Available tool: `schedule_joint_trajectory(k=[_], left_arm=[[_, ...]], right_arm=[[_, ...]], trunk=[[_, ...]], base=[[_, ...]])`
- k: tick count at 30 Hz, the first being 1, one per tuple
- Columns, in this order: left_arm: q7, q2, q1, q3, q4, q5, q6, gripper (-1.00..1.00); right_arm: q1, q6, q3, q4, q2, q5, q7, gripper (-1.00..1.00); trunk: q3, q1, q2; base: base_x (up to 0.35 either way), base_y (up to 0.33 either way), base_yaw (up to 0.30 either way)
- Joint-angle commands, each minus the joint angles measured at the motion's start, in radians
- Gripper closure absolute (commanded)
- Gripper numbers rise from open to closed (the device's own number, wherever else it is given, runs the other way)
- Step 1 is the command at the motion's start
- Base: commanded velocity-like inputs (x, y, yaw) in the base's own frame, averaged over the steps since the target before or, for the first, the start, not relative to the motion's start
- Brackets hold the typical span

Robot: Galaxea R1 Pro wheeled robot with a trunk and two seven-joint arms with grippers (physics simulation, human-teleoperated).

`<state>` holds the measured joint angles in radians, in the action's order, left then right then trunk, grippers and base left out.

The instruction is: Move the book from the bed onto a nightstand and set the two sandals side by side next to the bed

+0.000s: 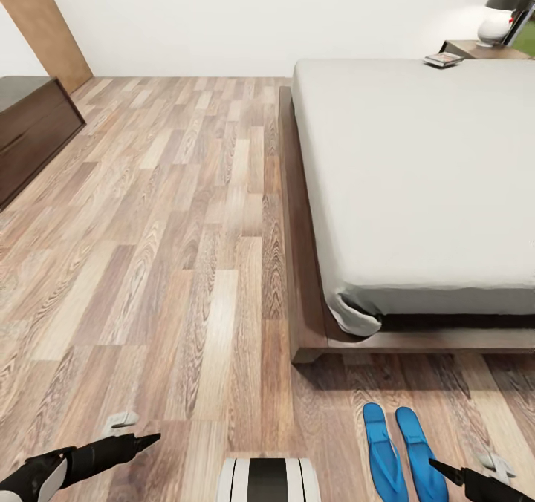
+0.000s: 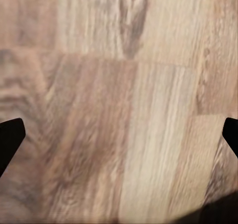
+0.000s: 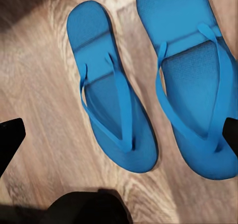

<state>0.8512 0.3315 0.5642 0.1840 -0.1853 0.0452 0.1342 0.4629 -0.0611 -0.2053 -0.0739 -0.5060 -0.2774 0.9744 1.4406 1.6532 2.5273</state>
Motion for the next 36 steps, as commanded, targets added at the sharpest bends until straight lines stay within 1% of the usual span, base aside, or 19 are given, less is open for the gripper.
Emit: schedule_joint_trajectory(k=[1,4,8,16,22,25,26,29,36], left_arm=[[0.004,-0.002,0.000,0.003,0.013,0.005,-0.001,-1.00],[0.003,-0.011,0.000,0.004,0.049,0.004,-0.038,-1.00],[0.003,-0.016,0.000,0.004,0.061,0.004,-0.052,-1.00],[-0.001,-0.017,0.000,0.005,0.068,0.004,-0.059,-1.00],[-0.023,-0.017,0.000,0.006,0.068,0.004,-0.059,-1.00],[-0.025,-0.016,0.000,0.006,0.069,0.005,-0.059,-1.00],[-0.026,-0.016,0.000,0.006,0.069,0.005,-0.073,-1.00],[-0.026,-0.017,0.000,0.006,0.069,0.005,-0.080,-1.00],[-0.026,-0.017,0.000,0.006,0.069,0.005,-0.080,-1.00]], right_arm=[[0.000,0.001,-0.005,0.005,0.000,-0.001,0.004,-1.00],[0.000,0.030,-0.005,0.016,0.002,-0.004,0.003,-1.00],[0.000,0.041,-0.005,0.021,0.004,-0.004,0.002,-1.00],[0.000,0.048,-0.005,0.023,0.008,-0.005,-0.006,-1.00],[0.000,0.054,-0.005,0.023,0.009,-0.005,-0.008,-1.00],[0.000,0.055,-0.004,0.023,0.009,-0.005,-0.008,-1.00],[0.000,0.055,-0.005,0.023,0.009,-0.005,-0.007,-1.00],[0.000,0.055,-0.005,0.023,0.009,-0.005,-0.008,-1.00],[0.000,0.055,-0.004,0.023,0.009,-0.005,-0.008,-1.00]], trunk=[[-0.003,-0.001,0.000],[-0.015,-0.002,-0.001],[-0.030,-0.004,-0.002],[-0.061,-0.007,-0.004],[-0.085,-0.010,-0.005],[-0.096,-0.011,-0.006],[-0.100,-0.012,-0.006],[-0.112,-0.013,-0.007],[-0.139,-0.016,-0.008]], base=[[0.000,0.000,0.000],[0.000,0.000,0.000],[0.000,0.000,0.000],[0.000,0.000,0.000],[0.000,0.000,0.000],[0.000,0.000,0.000],[0.000,0.000,0.000],[0.000,0.000,0.000],[0.000,0.000,0.000]])
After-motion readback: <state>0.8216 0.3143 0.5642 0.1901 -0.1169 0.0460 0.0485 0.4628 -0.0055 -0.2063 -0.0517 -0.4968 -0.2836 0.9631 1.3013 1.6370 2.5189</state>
